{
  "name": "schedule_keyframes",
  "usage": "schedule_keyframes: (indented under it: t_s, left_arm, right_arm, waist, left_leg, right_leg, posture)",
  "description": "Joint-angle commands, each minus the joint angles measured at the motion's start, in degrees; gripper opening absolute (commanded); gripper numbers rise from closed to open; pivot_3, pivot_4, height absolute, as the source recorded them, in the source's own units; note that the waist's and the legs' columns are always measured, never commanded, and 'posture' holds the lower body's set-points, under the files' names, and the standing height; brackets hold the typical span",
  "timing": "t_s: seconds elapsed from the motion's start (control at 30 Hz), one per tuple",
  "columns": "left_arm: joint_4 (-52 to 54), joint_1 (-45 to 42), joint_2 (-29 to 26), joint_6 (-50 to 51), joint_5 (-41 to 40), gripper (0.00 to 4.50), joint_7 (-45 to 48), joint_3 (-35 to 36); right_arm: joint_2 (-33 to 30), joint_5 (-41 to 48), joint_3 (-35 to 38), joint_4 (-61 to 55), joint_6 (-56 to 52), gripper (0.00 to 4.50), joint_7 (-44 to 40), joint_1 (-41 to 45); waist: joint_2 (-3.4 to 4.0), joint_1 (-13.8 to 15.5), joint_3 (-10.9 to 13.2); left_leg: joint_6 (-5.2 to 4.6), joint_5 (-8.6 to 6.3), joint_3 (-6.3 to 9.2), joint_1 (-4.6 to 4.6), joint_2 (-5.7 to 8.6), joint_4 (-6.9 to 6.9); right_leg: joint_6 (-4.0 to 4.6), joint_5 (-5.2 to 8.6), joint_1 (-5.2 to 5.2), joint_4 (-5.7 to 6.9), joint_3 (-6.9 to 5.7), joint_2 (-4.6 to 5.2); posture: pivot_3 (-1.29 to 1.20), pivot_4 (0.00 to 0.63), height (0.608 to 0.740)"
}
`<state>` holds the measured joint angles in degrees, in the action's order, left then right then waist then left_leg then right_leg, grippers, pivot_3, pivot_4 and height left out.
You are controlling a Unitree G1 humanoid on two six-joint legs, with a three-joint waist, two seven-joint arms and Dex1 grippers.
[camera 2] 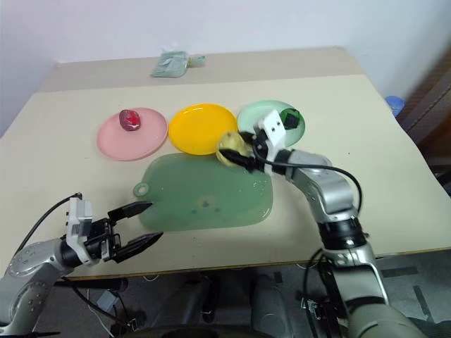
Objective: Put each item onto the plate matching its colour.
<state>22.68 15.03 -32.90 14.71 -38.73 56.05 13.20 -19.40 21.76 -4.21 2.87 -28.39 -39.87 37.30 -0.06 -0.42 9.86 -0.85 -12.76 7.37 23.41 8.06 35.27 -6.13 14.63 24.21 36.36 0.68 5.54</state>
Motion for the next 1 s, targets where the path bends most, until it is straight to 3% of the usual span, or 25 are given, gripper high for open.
schedule_keyframes:
  t_s: [0.03,0.33,0.57,0.6,0.63,0.83,1.0]
  left_arm:
    - [2.6,-1.0,3.1,-0.3,1.7,4.50,-7.5,0.6]
    - [4.1,-3.0,8.0,-0.6,4.0,4.50,-17.3,0.0]
    - [4.2,-1.0,9.2,-2.6,5.9,4.50,-19.6,0.4]
    - [4.2,-0.8,9.3,-3.0,6.3,4.50,-19.9,0.5]
    - [4.1,-0.7,9.5,-3.2,6.4,4.50,-20.1,0.5]
    - [3.8,-1.7,10.8,-5.9,11.7,4.50,-23.9,-0.8]
    - [-0.2,-3.7,11.0,-9.6,14.2,4.50,-23.7,-0.3]
  right_arm:
    - [4.4,-4.1,-0.8,9.6,8.9,2.88,1.6,5.7]
    - [13.8,-10.4,1.2,44.3,29.9,2.88,3.9,22.6]
    - [17.1,-12.6,3.7,62.4,37.5,2.88,4.7,30.0]
    - [17.3,-12.8,4.0,63.8,37.9,3.84,4.5,30.4]
    - [17.4,-13.1,4.3,64.9,38.3,4.33,4.5,30.6]
    - [15.4,-13.4,5.9,64.8,40.2,4.43,1.8,29.3]
    - [9.9,-12.1,6.1,50.7,38.9,4.43,-4.4,20.1]
  waist:
    - [-0.01,-0.2,0.0]
    - [-0.05,-0.5,0.0]
    - [-0.04,-0.7,0.0]
    - [-0.04,-0.6,0.0]
    - [-0.04,-0.6,0.0]
    - [-0.04,-0.6,0.0]
    - [-0.05,-0.2,0.0]
  left_leg:
    - [0.02,0.01,-0.04,-0.02,0.01,0.01]
    - [0.41,0.25,-0.18,-0.04,0.00,-0.01]
    - [0.41,0.25,-0.23,-0.04,0.00,-0.01]
    - [0.41,0.25,-0.25,-0.04,0.00,-0.01]
    - [0.41,0.25,-0.25,-0.04,0.00,0.00]
    - [0.41,0.25,-0.28,-0.05,0.00,0.00]
    - [0.41,0.25,-0.29,-0.05,0.01,0.06]
  right_leg:
    - [0.01,-0.02,-0.01,-0.01,0.01,0.00]
    - [0.04,-0.04,0.16,0.30,0.15,-0.05]
    - [0.06,-0.03,0.25,0.44,0.23,-0.07]
    - [0.06,-0.03,0.25,0.46,0.25,-0.07]
    - [0.06,-0.03,0.26,0.50,0.26,-0.08]
    - [0.06,-0.03,0.32,0.57,0.30,-0.08]
    - [0.06,-0.03,0.29,0.59,0.30,-0.07]
  posture:
    - [0.00,0.150,0.740]
    - [0.00,0.150,0.740]
    - [0.00,0.150,0.740]
    - [0.00,0.150,0.740]
    - [0.00,0.150,0.740]
    - [0.00,0.150,0.740]
    - [0.00,0.150,0.740]
